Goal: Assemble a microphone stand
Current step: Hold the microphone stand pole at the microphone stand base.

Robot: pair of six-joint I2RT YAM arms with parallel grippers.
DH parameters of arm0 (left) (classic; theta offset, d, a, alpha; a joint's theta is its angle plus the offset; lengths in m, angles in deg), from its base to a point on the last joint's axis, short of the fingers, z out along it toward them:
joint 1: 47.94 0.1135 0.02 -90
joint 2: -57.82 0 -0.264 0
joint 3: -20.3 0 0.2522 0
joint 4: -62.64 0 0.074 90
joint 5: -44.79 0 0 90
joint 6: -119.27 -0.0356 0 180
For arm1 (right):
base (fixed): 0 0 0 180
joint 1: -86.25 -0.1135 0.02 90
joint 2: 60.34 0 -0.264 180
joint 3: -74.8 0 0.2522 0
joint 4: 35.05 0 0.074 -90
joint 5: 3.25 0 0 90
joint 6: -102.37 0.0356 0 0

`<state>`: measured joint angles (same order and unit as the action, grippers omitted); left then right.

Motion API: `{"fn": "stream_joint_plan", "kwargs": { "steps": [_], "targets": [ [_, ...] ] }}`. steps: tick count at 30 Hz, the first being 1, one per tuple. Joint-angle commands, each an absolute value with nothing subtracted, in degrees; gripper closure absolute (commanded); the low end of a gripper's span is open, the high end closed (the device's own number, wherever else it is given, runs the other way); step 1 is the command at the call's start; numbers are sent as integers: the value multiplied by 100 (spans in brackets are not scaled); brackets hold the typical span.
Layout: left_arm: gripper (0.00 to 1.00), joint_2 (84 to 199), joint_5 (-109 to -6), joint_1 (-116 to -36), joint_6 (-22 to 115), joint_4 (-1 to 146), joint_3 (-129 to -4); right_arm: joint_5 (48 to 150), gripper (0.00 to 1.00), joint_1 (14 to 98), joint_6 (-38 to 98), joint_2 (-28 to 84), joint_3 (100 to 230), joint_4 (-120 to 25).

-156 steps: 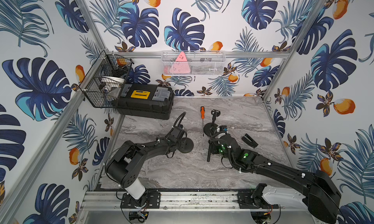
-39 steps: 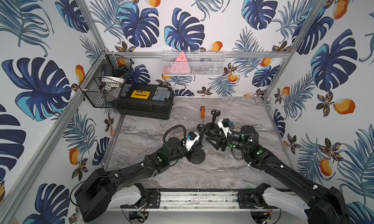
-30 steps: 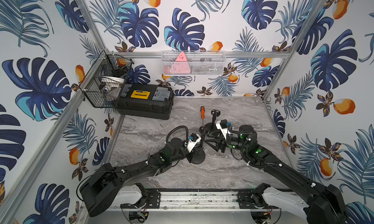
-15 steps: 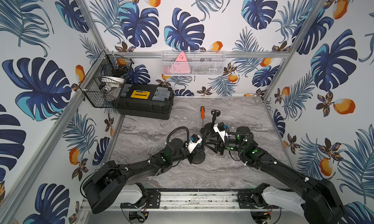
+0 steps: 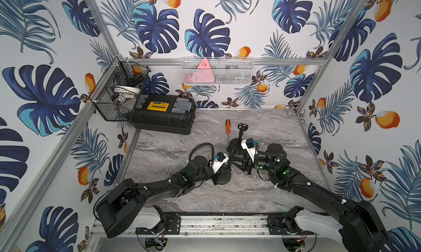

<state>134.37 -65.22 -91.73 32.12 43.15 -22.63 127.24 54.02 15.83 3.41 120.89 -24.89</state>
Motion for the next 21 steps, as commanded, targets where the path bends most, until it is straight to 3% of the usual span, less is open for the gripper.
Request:
{"fn": "stream_joint_plan", "kwargs": {
  "steps": [1, 7, 11, 13, 18, 21],
  "targets": [
    [92, 13464, -6658, -9171, 3101, 4028, -2317, 12813, 71, 5381, 1555, 332, 12064, -2235],
    [92, 13468, -6718, -9171, 3092, 4043, -2317, 12800, 82, 5364, 1498, 378, 12088, -2279],
    [88, 13455, -6628, -9171, 3116, 4024, -2300, 12762, 95, 5347, 1415, 391, 12035, -2224],
    [80, 13439, -6559, -9171, 3168, 3982, -2267, 12753, 95, 5331, 1378, 407, 11997, -2152],
    [42, 13327, -6230, -9171, 3202, 3978, -2164, 12639, 100, 5165, 1097, 513, 11899, -1933],
    [33, 13222, -5983, -9171, 3112, 3949, -2050, 12477, 100, 5033, 888, 591, 11697, -1444]
  ]
}}
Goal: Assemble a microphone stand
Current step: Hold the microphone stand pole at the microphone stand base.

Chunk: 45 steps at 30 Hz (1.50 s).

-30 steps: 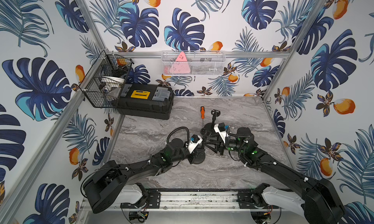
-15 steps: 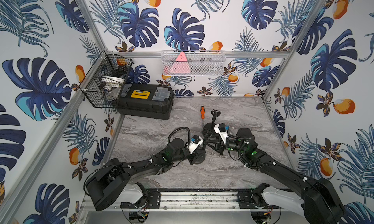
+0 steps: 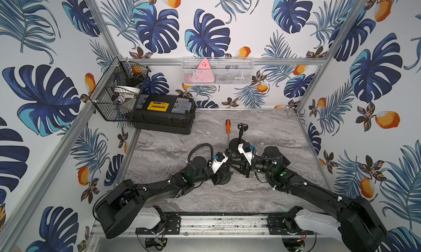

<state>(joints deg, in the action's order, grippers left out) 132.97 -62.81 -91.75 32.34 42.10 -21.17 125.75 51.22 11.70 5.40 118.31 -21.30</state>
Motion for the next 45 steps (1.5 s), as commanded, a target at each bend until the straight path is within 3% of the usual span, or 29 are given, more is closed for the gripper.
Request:
{"fn": "stream_joint_plan", "kwargs": {
  "steps": [1, 6, 23, 45],
  "targets": [
    [32, 13202, -5904, -9162, 3111, 3977, -2038, 12371, 100, 5006, 888, 617, 11609, -1191],
    [31, 13280, -5963, -9029, 3184, 4135, -2045, 12077, 100, 4995, 798, 858, 11546, -837],
    [42, 13460, -6161, -8468, 3427, 3637, -1545, 11667, 100, 4828, 361, 1999, 11345, 479],
    [43, 13624, -6314, -8468, 3351, 3635, -1680, 11691, 100, 4802, 166, 2307, 11511, 381]
  ]
}}
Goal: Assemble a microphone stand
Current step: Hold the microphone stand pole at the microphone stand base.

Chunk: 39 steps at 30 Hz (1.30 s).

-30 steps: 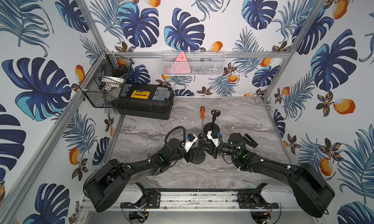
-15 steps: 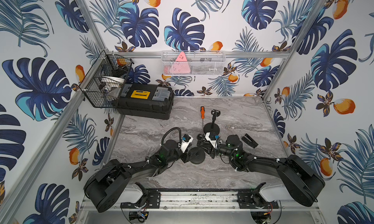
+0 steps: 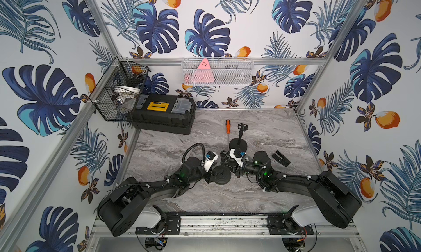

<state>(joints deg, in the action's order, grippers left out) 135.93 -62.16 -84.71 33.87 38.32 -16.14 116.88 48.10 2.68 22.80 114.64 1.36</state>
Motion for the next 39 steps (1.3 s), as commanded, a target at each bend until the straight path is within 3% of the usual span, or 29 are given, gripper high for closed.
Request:
{"fn": "stream_joint_plan", "kwargs": {
  "steps": [1, 13, 39],
  "targets": [
    [43, 13635, -6323, -8468, 3349, 3633, -1678, 11683, 100, 4802, 147, 2322, 11502, 385],
    [47, 13634, -6331, -8468, 3272, 3537, -1633, 11693, 100, 4794, 53, 2442, 11179, 1084],
    [50, 13675, -6414, -8468, 3309, 3654, -1720, 11760, 100, 4714, -37, 2468, 11270, 743]
  ]
}}
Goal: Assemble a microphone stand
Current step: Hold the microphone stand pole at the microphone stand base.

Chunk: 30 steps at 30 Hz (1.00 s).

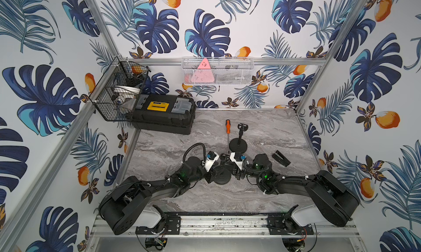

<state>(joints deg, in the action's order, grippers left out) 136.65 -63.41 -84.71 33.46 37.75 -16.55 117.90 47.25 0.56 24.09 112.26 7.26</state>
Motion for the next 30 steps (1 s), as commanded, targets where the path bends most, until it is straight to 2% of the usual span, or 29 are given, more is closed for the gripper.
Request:
{"fn": "stream_joint_plan", "kwargs": {
  "steps": [1, 22, 30],
  "targets": [
    [50, 13686, -6419, -8470, 3309, 3650, -1728, 11760, 100, 4714, -46, 2506, 11293, 744],
    [51, 13612, -6357, -8475, 3207, 3615, -1630, 11608, 100, 4712, -229, 2485, 11035, 650],
    [52, 13698, -6175, -8470, 3311, 3096, -1419, 11540, 100, 4723, -252, 2712, 11020, 686]
  ]
}}
